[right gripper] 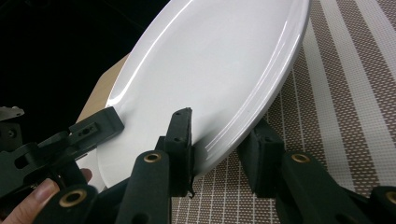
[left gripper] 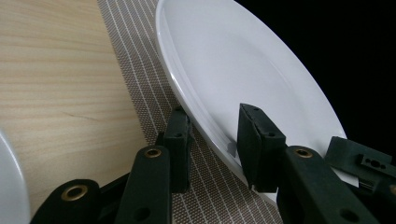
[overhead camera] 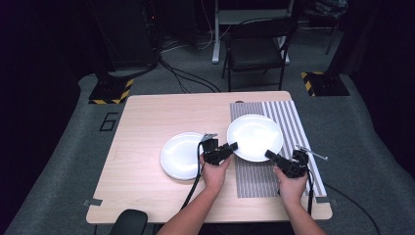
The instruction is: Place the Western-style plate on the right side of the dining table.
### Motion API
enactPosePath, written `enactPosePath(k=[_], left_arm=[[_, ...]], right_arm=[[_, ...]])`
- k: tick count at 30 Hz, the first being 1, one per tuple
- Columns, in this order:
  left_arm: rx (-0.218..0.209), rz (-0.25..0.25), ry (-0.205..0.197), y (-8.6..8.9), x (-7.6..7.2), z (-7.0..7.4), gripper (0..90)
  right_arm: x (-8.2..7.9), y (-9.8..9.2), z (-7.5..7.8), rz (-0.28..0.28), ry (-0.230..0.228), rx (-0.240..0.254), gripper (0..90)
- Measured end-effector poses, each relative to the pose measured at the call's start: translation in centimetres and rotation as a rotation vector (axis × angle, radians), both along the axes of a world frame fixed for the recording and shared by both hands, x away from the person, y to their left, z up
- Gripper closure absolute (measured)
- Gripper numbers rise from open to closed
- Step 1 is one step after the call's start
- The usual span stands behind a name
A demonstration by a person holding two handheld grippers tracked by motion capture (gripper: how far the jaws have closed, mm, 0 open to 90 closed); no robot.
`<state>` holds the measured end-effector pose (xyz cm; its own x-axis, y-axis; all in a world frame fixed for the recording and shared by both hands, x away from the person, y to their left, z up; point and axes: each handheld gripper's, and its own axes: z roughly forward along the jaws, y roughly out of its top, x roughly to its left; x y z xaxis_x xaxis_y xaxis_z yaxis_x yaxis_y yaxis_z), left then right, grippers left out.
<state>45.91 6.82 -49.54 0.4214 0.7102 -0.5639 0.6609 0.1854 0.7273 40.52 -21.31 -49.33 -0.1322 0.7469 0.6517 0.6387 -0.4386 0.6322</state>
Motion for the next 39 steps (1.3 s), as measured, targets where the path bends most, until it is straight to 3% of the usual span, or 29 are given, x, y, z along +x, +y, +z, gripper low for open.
enactPosePath(k=[23,39], left_arm=[[-0.011,-0.021,0.013,-2.1,0.7,-1.0,65.4],[-0.007,-0.026,0.032,-3.4,1.6,-2.1,65.5]], right_arm=[[-0.2,-1.7,-1.0,-0.041,-0.005,-0.022,66.0],[0.2,-2.7,-1.7,-0.074,0.021,-0.03,65.9]])
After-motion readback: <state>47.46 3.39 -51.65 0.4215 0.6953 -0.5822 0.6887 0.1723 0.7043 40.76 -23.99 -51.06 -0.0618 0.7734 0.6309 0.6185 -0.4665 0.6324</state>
